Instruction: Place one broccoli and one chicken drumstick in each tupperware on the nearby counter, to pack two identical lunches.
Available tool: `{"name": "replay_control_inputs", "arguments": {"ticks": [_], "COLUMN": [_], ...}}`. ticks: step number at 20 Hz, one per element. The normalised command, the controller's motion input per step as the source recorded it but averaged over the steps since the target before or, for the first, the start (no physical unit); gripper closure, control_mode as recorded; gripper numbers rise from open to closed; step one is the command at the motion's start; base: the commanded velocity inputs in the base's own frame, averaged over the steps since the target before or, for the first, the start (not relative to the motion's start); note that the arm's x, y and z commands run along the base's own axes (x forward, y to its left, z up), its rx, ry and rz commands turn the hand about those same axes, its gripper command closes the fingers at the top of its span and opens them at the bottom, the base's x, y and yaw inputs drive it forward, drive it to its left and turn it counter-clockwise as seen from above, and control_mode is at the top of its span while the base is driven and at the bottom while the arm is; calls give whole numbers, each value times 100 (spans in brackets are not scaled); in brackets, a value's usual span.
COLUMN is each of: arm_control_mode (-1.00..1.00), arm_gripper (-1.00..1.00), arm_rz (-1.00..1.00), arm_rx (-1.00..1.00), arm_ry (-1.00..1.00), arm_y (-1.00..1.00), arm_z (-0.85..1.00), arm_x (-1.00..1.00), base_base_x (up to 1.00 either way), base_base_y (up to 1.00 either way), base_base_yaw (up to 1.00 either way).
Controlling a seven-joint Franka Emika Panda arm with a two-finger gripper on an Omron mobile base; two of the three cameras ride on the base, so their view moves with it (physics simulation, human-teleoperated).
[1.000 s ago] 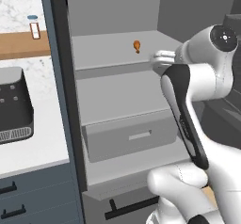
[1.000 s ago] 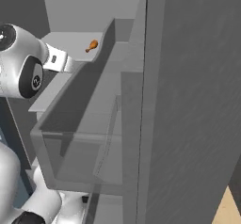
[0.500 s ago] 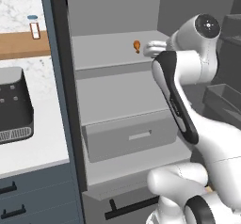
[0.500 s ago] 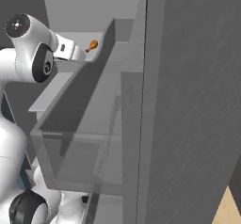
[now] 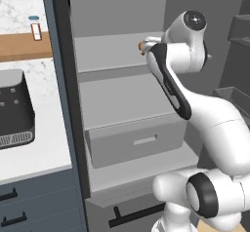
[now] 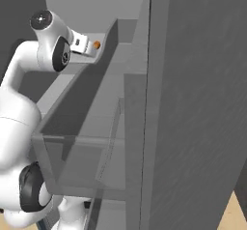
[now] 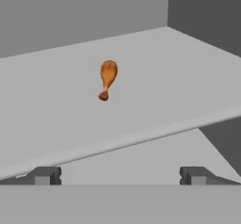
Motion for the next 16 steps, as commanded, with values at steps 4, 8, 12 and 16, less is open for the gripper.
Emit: {"name": "replay_control_inputs", "arguments": {"ticks": [4, 8, 12, 16], "arm_control_mode": [-100, -100, -100, -100], "arm_gripper": [-100, -100, -100, -100], "arm_rz": [0, 0, 0, 0], "arm_rx": [0, 0, 0, 0], "arm_ry": [8, 6, 5, 4], "arm_y": [0, 0, 2, 7], "arm_z": [-21, -23, -18, -16], "arm_x": [74, 71, 72, 72], "base_base_x": [0, 0, 0, 0], "base_base_y": [0, 0, 0, 0], "base_base_yaw": [0, 0, 0, 0]}}
